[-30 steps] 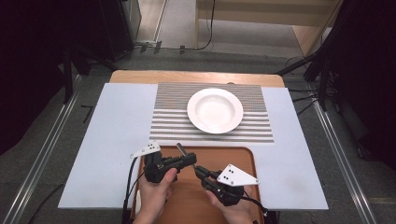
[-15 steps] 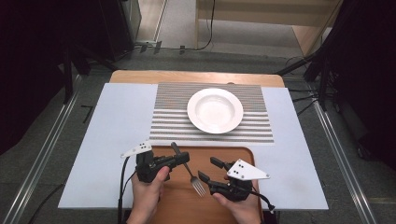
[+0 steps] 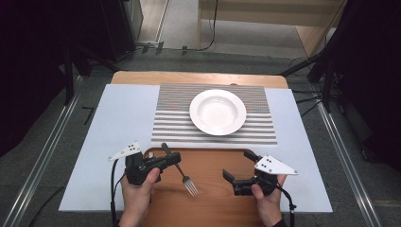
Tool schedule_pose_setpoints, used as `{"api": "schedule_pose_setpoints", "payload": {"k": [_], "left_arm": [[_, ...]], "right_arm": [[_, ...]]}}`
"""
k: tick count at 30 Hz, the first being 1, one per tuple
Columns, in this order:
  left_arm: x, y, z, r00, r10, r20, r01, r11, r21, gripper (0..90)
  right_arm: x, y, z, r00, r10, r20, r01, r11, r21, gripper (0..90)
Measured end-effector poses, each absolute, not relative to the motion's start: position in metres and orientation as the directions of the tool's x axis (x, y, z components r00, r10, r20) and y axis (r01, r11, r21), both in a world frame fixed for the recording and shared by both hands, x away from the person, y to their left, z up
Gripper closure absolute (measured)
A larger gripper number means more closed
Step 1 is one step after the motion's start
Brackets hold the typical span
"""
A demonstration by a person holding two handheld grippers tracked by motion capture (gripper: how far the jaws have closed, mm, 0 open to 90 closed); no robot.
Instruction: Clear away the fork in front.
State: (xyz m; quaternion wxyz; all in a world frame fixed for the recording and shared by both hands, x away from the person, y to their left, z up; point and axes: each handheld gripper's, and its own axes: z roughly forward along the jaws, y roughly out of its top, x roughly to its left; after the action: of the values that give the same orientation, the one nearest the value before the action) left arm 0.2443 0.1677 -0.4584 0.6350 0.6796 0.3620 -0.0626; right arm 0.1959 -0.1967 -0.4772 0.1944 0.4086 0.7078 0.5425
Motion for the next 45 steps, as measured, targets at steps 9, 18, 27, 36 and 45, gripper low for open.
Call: {"api": "schedule_pose_setpoints", "payload": {"k": [9, 18, 27, 36, 45], "left_arm": [[0.243, 0.176, -0.458, 0.747, 0.418, -0.517, 0.547, 0.055, 0.835, 86.2], [0.243, 0.179, -0.459, 0.755, 0.411, -0.512, 0.550, 0.028, 0.834, 86.2], [0.244, 0.185, -0.458, 0.752, 0.403, -0.522, 0.560, 0.028, 0.828, 86.2], [0.243, 0.190, -0.460, 0.749, 0.394, -0.532, 0.571, 0.022, 0.821, 86.2], [0.242, 0.193, -0.464, 0.734, 0.394, -0.553, 0.598, 0.011, 0.802, 86.2]], "right_arm": [[0.196, -0.240, -0.481, -0.490, 0.855, 0.171, 0.378, 0.032, 0.925, 0.0], [0.193, -0.277, -0.488, -0.437, 0.884, 0.168, 0.375, 0.010, 0.927, 0.0], [0.188, -0.304, -0.496, -0.386, 0.909, 0.160, 0.360, -0.012, 0.933, 0.0], [0.181, -0.322, -0.500, -0.359, 0.920, 0.158, 0.355, -0.022, 0.935, 0.0], [0.175, -0.334, -0.503, -0.334, 0.932, 0.143, 0.350, -0.018, 0.937, 0.0]]}}
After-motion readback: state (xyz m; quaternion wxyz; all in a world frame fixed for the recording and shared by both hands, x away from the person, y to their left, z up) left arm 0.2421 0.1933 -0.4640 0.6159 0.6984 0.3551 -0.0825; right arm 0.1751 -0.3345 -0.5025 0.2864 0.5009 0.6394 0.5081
